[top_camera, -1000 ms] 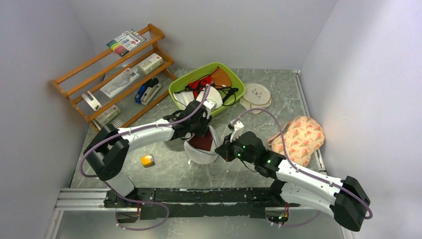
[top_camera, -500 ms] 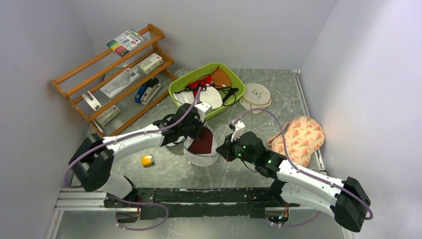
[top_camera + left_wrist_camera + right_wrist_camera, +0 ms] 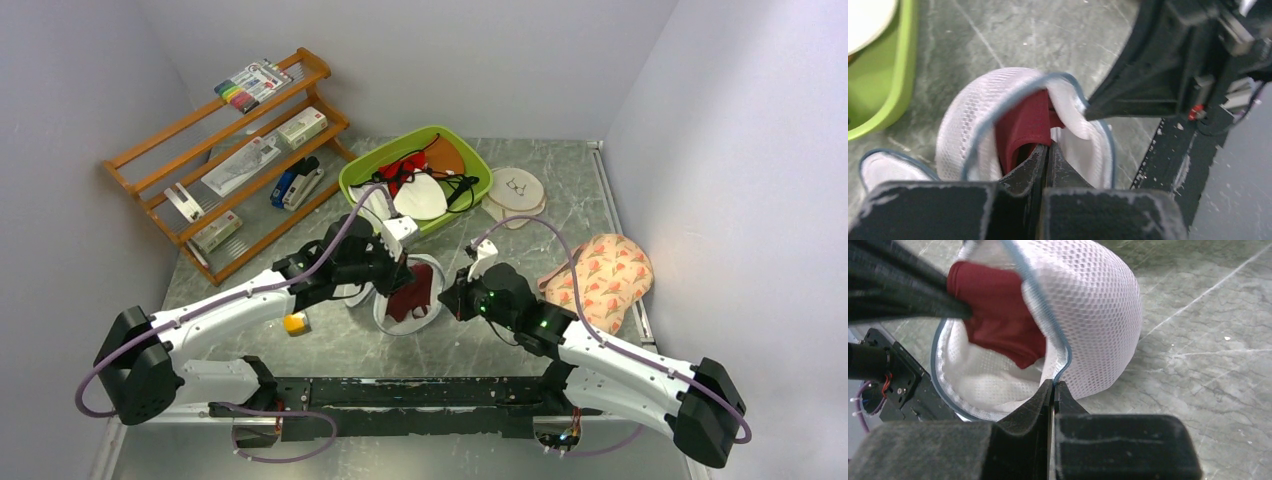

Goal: Unzip the laundry bag and remove the bra

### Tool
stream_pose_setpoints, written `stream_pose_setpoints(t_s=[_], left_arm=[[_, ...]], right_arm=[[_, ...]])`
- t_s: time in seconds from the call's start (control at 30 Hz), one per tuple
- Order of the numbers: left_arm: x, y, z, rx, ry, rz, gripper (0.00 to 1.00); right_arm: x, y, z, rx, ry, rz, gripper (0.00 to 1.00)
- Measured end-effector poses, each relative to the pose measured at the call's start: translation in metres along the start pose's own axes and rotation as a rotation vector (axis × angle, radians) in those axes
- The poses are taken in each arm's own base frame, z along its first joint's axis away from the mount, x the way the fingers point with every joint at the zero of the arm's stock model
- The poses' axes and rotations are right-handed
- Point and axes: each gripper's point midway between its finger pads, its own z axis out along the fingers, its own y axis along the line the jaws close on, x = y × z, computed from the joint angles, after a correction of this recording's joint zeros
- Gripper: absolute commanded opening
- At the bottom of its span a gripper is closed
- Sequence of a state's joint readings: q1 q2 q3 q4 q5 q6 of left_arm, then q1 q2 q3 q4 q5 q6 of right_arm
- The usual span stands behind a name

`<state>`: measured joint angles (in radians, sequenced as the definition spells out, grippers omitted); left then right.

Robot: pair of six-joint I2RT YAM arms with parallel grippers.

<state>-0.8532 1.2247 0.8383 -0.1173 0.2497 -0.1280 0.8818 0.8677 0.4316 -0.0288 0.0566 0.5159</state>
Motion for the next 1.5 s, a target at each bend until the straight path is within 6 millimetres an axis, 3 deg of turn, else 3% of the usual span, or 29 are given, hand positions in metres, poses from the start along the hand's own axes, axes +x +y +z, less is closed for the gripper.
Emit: stream_pose_setpoints(t_s=[0.33, 0.5, 0.6, 0.73, 0.87, 1.0, 1.13, 1.27, 1.5], left_arm=[[0.01, -0.033, -0.002, 0.11, 0.038, 0.072, 0.07], [0.001, -0.04, -0.011, 0.122, 0.005, 0.077, 0.07], [-0.016, -0.044, -0.026, 0.119, -0.052, 0.08, 0.07], [-0.062, -0.05, -0.054, 0.099, -0.184, 0.101, 0.07], [-0.108, -0.055, -0.093, 0.067, -0.34, 0.124, 0.07], [-0.137, -0.055, -0.135, 0.014, -0.479, 0.132, 0.07], [-0.152, -0.045, -0.166, -0.072, -0.576, 0.107, 0.07], [-0.158, -0.037, -0.184, -0.128, -0.629, 0.067, 0.07], [-0.161, -0.02, -0.182, -0.225, -0.603, 0.026, 0.07]], right_arm=[[-0.03, -0.006, -0.013, 0.08, -0.088, 0.057, 0.0], [-0.024, -0.011, -0.01, 0.111, -0.063, 0.056, 0.0], [-0.017, -0.013, -0.006, 0.117, -0.033, 0.054, 0.0], [-0.015, -0.013, -0.006, 0.117, -0.027, 0.059, 0.0], [-0.015, -0.013, -0.006, 0.117, -0.027, 0.06, 0.0], [-0.013, -0.014, -0.006, 0.12, -0.022, 0.059, 0.0], [-0.012, -0.015, -0.005, 0.122, -0.017, 0.059, 0.0], [-0.009, -0.016, -0.004, 0.126, -0.009, 0.057, 0.0], [-0.007, -0.016, -0.002, 0.128, 0.001, 0.056, 0.0]])
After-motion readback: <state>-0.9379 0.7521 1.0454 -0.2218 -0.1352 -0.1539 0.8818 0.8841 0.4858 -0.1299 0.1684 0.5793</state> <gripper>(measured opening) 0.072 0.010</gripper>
